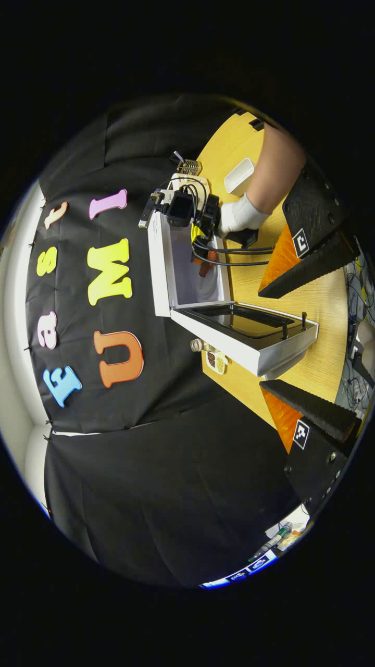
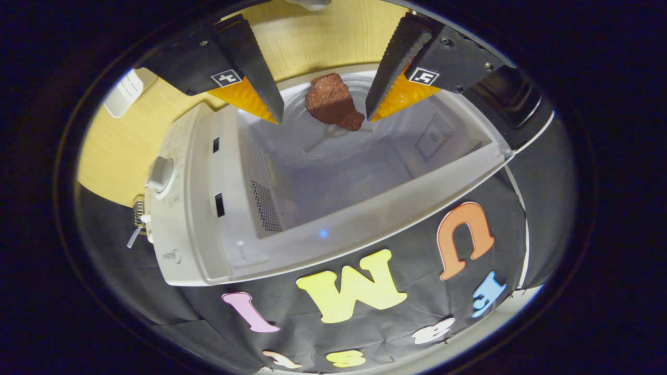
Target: Open the microwave oven with the left hand, put the food in, and close the microwave oven.
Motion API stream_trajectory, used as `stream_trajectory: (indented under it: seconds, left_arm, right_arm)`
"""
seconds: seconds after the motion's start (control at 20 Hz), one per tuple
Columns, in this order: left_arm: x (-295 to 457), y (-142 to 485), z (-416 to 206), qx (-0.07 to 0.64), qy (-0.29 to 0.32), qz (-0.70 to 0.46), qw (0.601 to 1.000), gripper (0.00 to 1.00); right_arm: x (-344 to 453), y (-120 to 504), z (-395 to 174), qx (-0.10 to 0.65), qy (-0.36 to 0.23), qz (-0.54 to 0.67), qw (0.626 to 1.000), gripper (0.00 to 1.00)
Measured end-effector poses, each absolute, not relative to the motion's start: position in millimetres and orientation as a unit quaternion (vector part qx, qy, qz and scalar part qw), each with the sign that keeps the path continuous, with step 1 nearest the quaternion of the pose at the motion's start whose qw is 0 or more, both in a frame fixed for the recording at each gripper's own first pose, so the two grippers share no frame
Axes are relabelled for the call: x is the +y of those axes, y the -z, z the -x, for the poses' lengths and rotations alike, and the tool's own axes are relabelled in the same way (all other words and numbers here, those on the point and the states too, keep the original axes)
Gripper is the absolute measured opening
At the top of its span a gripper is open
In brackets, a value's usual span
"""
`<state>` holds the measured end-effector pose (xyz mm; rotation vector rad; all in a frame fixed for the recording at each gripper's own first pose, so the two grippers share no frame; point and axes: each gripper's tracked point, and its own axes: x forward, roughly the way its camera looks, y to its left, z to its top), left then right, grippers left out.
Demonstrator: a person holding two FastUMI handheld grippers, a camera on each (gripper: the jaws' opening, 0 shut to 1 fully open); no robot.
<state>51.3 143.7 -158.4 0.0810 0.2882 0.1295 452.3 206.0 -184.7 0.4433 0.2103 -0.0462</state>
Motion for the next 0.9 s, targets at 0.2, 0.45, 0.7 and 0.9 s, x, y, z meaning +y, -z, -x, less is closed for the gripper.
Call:
stream_trajectory:
  seconds: [0.2, 0.45, 0.7, 0.9]
  left_arm:
    - [147, 147, -49, 0.127, -0.064, -0.025, 0.990, 0.96]
    - [155, 134, -53, 0.107, -0.064, -0.025, 0.992, 0.96]
    - [158, 125, -52, 0.094, -0.057, -0.025, 0.994, 0.96]
    - [161, 126, -54, 0.103, -0.061, -0.019, 0.993, 0.96]
  right_arm:
    - [179, 137, -379, 0.101, -0.003, -0.192, 0.976, 0.90]
    - [128, 101, -280, 0.122, -0.023, -0.141, 0.982, 1.00]
    - [61, 72, -198, 0.104, 0.025, -0.089, 0.990, 1.00]
    - [34, 71, -152, 0.112, 0.034, -0.073, 0.990, 1.00]
